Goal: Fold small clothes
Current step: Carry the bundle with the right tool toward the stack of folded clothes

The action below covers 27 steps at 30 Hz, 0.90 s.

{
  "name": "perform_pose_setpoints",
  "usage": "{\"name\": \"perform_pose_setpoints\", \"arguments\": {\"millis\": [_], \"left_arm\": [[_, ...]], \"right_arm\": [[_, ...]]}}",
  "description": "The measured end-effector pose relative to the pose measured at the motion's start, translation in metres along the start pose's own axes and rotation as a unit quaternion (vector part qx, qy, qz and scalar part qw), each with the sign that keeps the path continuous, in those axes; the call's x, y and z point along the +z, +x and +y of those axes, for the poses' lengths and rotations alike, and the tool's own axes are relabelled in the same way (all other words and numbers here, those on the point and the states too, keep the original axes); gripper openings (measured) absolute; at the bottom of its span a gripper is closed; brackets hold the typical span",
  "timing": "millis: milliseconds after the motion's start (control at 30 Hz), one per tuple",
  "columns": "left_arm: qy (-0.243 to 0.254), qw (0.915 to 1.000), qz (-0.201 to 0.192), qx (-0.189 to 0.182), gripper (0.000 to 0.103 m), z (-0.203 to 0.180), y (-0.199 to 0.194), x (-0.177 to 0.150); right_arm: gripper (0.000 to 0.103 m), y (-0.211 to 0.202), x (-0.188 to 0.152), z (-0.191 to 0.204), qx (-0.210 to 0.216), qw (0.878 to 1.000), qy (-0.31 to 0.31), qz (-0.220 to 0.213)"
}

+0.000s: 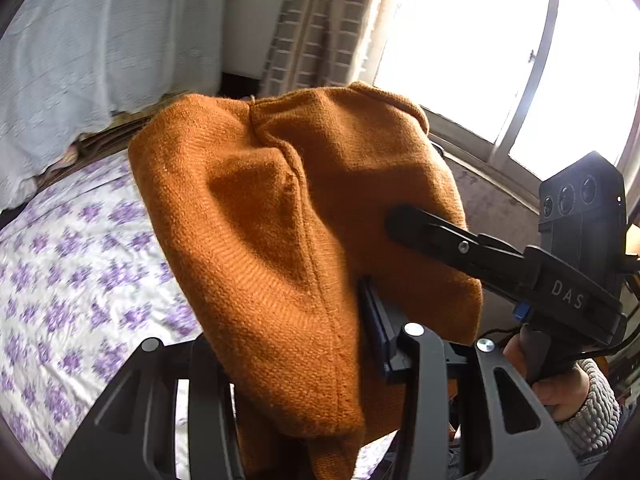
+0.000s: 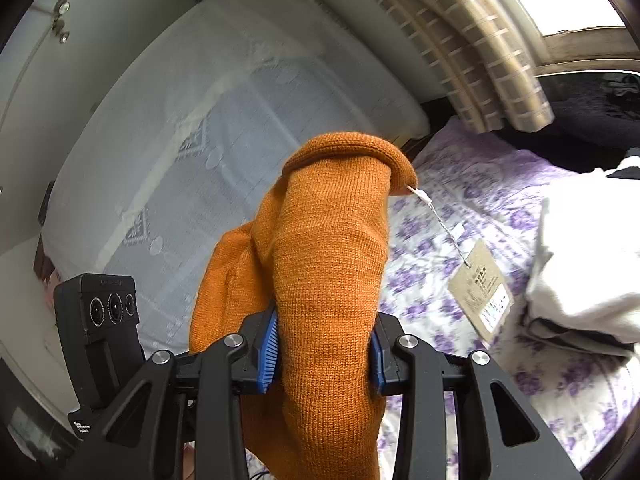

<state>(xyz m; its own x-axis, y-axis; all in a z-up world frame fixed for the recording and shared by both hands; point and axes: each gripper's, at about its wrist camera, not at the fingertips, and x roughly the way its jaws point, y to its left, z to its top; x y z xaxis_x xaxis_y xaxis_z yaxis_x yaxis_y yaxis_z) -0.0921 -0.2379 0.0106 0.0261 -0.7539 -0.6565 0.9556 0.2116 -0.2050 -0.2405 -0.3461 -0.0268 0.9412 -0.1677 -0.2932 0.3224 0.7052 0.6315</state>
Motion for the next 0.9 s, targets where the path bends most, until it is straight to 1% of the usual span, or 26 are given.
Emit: {"name": "perform_pose_setpoints", "arguments": {"millis": [267,467,667,733,900], "left_arm": [[0.064,0.9969,0.016,-0.043,0.041,-0.072,0.040,0.029],[0.098,0.9924,0.027,-0.068,0.042,-0.113,0.072,0.048],[0.121,0.9888,0.041,-0.077,0.043,-0.138,0.108,0.070],[0.125,0.9879,0.048,-0.079,0.043,-0.145,0.119,0.075],[0.123,0.9876,0.064,-0.074,0.043,-0.153,0.161,0.095]], "right_arm": [[0.037,-0.051,0.019,-0.045,-0.042,0.997,0.041,-0.052],[0.037,-0.077,0.031,-0.073,-0.070,0.992,0.066,-0.081],[0.037,-0.085,0.048,-0.113,-0.089,0.986,0.097,-0.100],[0.037,-0.083,0.056,-0.128,-0.092,0.984,0.110,-0.102],[0.037,-0.073,0.074,-0.169,-0.088,0.980,0.150,-0.097]]}}
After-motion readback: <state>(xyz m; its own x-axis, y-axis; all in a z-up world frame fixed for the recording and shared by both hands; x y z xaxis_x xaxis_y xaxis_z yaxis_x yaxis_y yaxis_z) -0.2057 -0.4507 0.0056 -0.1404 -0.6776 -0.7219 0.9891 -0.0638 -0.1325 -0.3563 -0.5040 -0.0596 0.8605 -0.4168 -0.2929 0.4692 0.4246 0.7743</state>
